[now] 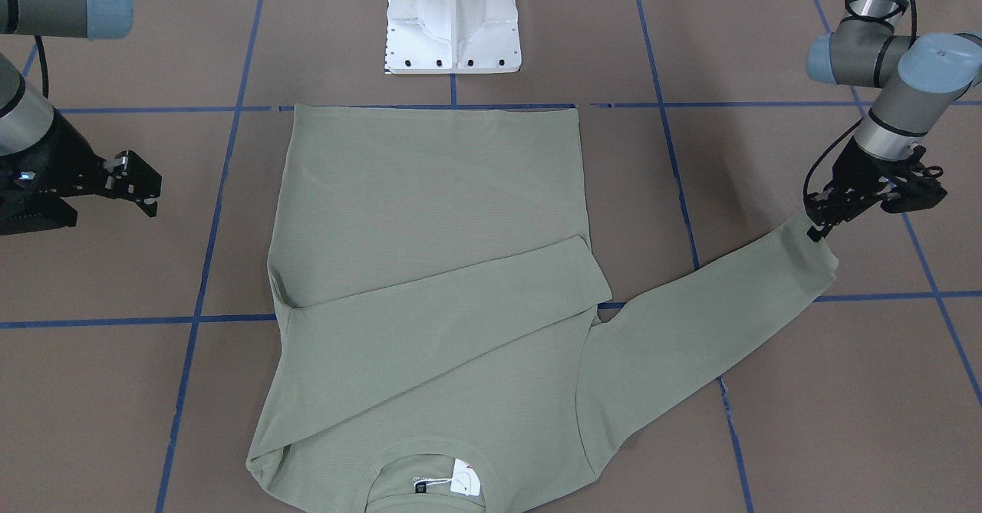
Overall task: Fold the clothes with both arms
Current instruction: 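Lower the left gripper to the cuff of the sleeve nearest it and grasp, then carry the sleeve with the left gripper across the shirt toward the folded sleeve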
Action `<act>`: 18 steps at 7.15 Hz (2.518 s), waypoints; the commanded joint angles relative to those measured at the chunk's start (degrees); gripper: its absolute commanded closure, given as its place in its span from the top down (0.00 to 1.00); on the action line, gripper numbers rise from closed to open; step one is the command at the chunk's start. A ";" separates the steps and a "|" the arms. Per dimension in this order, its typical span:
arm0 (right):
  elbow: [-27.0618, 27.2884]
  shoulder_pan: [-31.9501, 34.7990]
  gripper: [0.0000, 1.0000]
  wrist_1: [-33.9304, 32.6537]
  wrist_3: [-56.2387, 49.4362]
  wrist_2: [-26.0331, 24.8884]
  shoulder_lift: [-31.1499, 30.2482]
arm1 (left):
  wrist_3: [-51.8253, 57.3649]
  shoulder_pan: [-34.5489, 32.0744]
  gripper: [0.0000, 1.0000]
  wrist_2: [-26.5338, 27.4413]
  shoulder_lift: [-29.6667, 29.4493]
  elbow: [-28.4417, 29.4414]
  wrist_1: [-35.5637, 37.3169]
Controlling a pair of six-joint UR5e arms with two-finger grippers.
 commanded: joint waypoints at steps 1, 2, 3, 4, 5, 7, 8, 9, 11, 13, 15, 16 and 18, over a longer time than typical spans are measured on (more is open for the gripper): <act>1.55 1.78 1.00 0.10 -3.18 0.11 -4.51 | -0.04 -0.13 0.00 -0.44 -6.03 -5.93 11.90; 2.16 2.83 1.00 0.10 -5.45 0.11 -6.97 | -0.04 -0.13 0.00 -0.52 -11.21 -7.52 19.28; 3.21 4.40 1.00 0.10 -8.52 0.20 -10.04 | -0.21 -0.13 0.00 -0.96 -16.31 -8.15 24.84; 3.66 6.07 1.00 0.28 -9.94 1.41 -12.24 | -1.00 -0.74 0.00 -2.79 -21.32 -8.15 30.64; 3.93 7.22 1.00 0.19 -12.22 2.12 -13.83 | -3.87 -1.10 0.00 -3.68 -25.64 -7.54 32.78; 3.93 8.28 1.00 0.19 -13.12 2.22 -15.25 | -10.02 -1.10 0.00 -5.78 -34.33 -3.08 33.51; 3.93 8.46 1.00 0.28 -13.12 2.22 -15.86 | -13.88 -1.01 0.00 -7.36 -39.25 -0.27 33.25; 3.84 8.55 1.00 0.28 -13.38 2.13 -15.96 | -17.75 -0.84 0.00 -7.55 -44.70 3.06 33.16; 3.67 8.55 1.00 0.28 -13.21 2.22 -16.57 | -26.62 -0.31 0.00 -10.27 -57.34 11.06 33.07; 3.49 8.55 1.00 0.28 -13.12 2.65 -16.66 | -35.94 6.24 0.00 -11.25 -62.05 10.48 32.63; 3.49 8.64 1.00 0.28 -13.04 2.66 -17.01 | -39.75 14.42 0.00 -4.61 -62.60 11.27 30.54; 3.49 8.64 1.00 0.28 -12.95 2.66 -16.92 | -40.63 15.06 0.00 -3.35 -62.59 14.14 27.65; 3.66 8.64 1.00 0.28 -12.86 2.74 -16.57 | -41.43 15.59 0.00 -2.90 -62.77 18.11 23.33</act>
